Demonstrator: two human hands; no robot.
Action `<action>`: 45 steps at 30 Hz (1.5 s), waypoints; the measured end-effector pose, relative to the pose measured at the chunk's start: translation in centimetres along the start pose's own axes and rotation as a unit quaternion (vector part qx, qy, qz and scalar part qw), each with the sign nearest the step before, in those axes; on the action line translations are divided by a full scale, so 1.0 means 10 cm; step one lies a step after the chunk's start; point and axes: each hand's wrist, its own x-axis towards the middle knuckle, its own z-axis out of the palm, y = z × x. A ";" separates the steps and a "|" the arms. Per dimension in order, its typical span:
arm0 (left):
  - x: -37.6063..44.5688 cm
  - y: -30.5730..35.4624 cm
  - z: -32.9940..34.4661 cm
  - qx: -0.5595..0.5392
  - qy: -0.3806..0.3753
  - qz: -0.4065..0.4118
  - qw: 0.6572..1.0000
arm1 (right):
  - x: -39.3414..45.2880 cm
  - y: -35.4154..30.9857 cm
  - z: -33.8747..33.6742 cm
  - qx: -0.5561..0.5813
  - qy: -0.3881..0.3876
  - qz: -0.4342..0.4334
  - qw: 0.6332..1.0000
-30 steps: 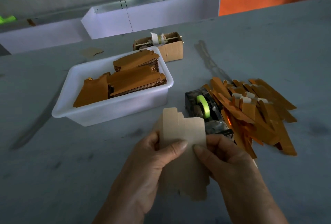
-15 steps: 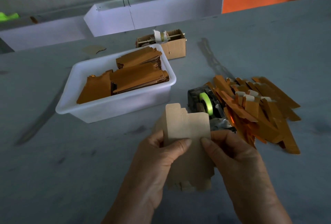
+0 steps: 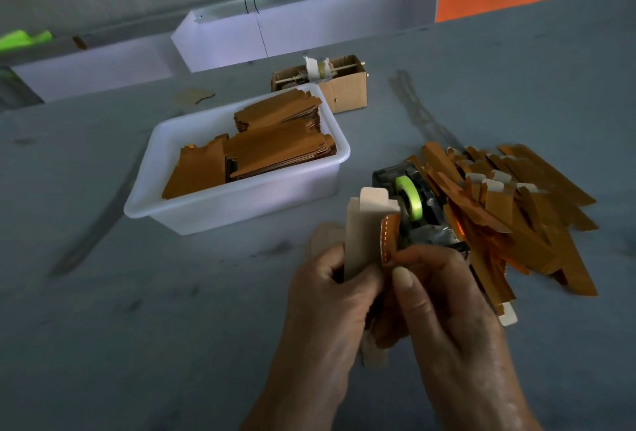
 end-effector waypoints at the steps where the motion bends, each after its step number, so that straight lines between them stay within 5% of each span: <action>1: 0.00 0.01 -0.02 -0.018 -0.030 -0.006 0.999 | 0.00 0.01 -0.01 -0.005 0.002 -0.006 1.000; 6: 0.01 0.03 -0.13 0.045 -0.078 0.023 0.996 | 0.03 0.03 -0.05 -0.030 -0.024 0.047 0.998; 11: -0.01 0.07 -0.19 0.092 -0.120 0.008 0.988 | 0.07 0.00 -0.09 -0.082 0.065 0.062 0.993; 14: -0.01 0.10 -0.22 0.099 -0.157 -0.018 0.982 | 0.12 -0.02 -0.14 -0.006 0.027 0.138 0.990; 17: -0.01 0.08 -0.20 0.088 -0.115 -0.016 0.989 | 0.15 -0.02 -0.16 0.079 -0.009 0.196 0.977; 25: -0.07 0.00 -0.07 0.150 0.058 0.112 0.981 | 0.18 0.00 -0.13 0.074 0.034 0.181 0.980; 32: -0.10 -0.07 0.04 0.400 0.111 0.284 0.864 | 0.17 0.02 -0.08 0.073 0.064 0.172 0.980; 35: -0.13 -0.07 0.11 0.540 0.084 0.294 0.784 | 0.15 0.02 -0.04 0.081 0.078 0.166 0.980; 40: -0.17 -0.15 0.20 0.618 0.070 0.270 0.735 | 0.13 0.04 -0.05 0.085 0.096 0.179 0.976; 45: -0.09 -0.18 0.11 0.419 0.064 0.255 0.869 | 0.15 0.03 -0.07 0.114 0.104 0.191 0.969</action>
